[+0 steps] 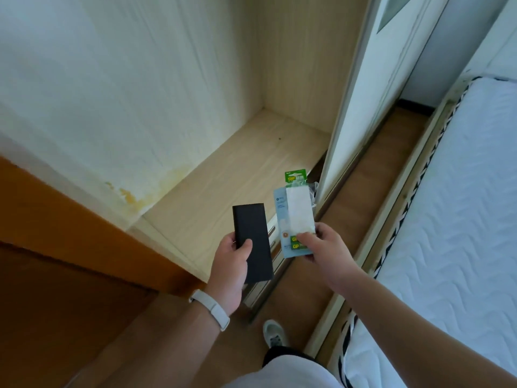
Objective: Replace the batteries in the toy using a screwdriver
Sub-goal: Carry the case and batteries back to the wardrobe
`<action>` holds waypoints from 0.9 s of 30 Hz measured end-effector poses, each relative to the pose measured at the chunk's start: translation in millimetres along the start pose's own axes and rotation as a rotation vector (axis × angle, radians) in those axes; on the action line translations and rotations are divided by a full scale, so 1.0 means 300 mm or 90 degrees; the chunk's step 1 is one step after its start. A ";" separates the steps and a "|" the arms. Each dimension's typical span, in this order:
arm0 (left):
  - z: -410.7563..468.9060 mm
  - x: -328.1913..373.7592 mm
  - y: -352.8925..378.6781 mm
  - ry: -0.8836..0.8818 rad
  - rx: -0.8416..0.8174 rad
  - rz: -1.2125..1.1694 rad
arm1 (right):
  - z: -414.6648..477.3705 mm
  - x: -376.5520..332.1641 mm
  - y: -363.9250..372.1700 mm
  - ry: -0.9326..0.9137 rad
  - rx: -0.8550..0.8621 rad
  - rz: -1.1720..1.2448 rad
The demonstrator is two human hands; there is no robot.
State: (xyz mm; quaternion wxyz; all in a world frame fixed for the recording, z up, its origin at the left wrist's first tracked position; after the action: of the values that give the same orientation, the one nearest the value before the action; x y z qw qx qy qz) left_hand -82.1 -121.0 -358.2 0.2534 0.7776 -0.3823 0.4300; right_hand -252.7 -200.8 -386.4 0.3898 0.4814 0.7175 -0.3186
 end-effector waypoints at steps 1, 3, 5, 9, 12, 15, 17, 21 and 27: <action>0.019 0.007 0.004 -0.001 0.000 -0.003 | 0.015 -0.010 0.000 0.003 -0.002 0.000; 0.043 0.016 0.010 -0.007 0.005 -0.008 | 0.030 -0.028 0.005 0.011 -0.008 0.000; 0.060 0.022 0.017 -0.008 0.003 -0.003 | 0.039 -0.039 0.006 0.018 -0.004 -0.001; 0.090 0.032 0.022 -0.004 -0.006 -0.005 | 0.028 -0.067 0.007 0.012 0.018 -0.023; 0.090 0.024 0.014 -0.003 -0.011 -0.005 | -0.013 -0.059 0.004 0.010 0.043 -0.022; 0.087 0.027 0.013 0.006 -0.018 -0.023 | -0.046 -0.054 -0.005 0.008 0.068 -0.020; 0.091 0.017 0.016 0.009 -0.027 -0.037 | -0.055 -0.042 -0.012 0.006 0.078 -0.025; 0.084 -0.017 0.005 -0.005 -0.004 -0.065 | -0.060 -0.028 -0.019 0.009 0.075 -0.038; 0.125 -0.041 0.021 -0.027 0.023 -0.087 | 0.017 -0.047 -0.029 0.006 0.054 -0.032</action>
State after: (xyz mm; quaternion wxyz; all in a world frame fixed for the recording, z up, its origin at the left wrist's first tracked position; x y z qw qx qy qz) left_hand -73.4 -147.1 -387.1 0.2596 0.8155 -0.3258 0.4018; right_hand -256.3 -214.2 -376.0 0.3575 0.4806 0.7172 -0.3561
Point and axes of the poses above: each hand's wrist, its own z-axis towards the middle knuckle, its own y-axis out of the palm, x = y × z, the point moved 2 cm from there along z, towards the middle knuckle, and after that the axes turned 9 degrees about -z, right-handed, at the moved point
